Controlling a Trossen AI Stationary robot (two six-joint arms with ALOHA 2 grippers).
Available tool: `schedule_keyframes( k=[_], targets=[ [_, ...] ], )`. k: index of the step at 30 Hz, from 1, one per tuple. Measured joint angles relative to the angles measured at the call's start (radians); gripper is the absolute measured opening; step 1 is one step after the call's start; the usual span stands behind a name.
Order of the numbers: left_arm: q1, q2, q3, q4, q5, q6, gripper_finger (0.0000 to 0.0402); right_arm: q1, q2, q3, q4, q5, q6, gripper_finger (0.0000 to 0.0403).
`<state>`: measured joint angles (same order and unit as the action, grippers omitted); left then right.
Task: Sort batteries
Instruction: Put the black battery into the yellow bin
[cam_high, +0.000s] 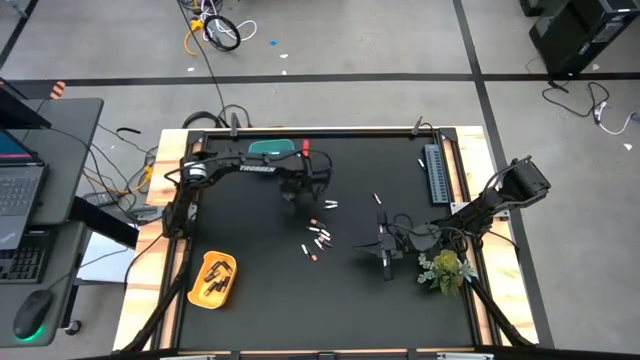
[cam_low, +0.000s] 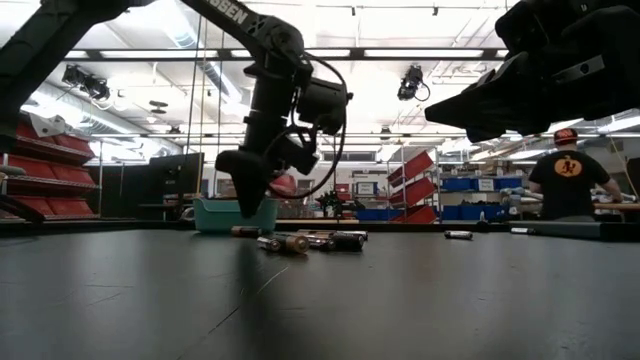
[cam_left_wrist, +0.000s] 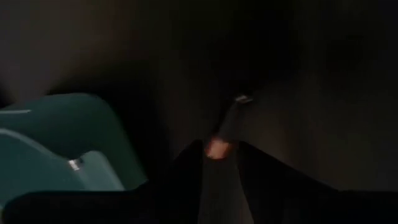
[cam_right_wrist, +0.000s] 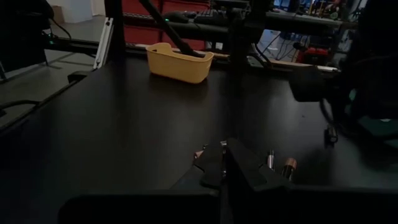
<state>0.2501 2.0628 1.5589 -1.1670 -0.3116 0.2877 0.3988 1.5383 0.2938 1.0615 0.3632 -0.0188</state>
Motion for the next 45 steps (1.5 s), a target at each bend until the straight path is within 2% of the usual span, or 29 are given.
schedule_keyframes(
  k=[3, 9, 15, 19, 24, 28, 38, 45],
  targets=[
    [0.028, 0.0, 0.0, 0.014, -0.004, 0.057, 0.0114, 0.0, 0.0, 0.0, 0.0, 0.0, 0.0, 0.0009],
    [0.075, -0.001, -0.008, 0.031, 0.115, 0.129, 0.0114, 0.0, 0.0, 0.0, 0.0, -0.001, -0.004, 0.0009],
    [0.076, 0.001, -0.088, 0.095, 0.176, 0.204, 0.0114, 0.0, 0.0, 0.0, 0.0, -0.001, -0.008, 0.0009],
    [0.075, -0.006, -0.136, 0.144, 0.148, 0.202, 0.0114, 0.0, 0.0, 0.0, 0.0, -0.001, -0.009, 0.0009],
    [0.071, -0.006, -0.158, 0.17, 0.122, 0.147, 0.0101, 0.0, 0.0, 0.0, 0.0, -0.001, -0.01, 0.0009],
    [0.048, -0.004, -0.159, 0.17, 0.107, 0.144, 0.0052, 0.0, 0.0, 0.0, -0.001, -0.001, -0.01, 0.0009],
    [-0.036, -0.012, -0.15, 0.152, 0.039, 0.034, 0.0052, -0.001, 0.0, 0.0, -0.001, -0.001, -0.008, 0.0009],
    [-0.053, -0.153, -0.14, 0.124, 0.112, -0.081, 0.0052, -0.001, 0.0, 0.0, -0.001, -0.001, -0.007, 0.0009]
  ],
)
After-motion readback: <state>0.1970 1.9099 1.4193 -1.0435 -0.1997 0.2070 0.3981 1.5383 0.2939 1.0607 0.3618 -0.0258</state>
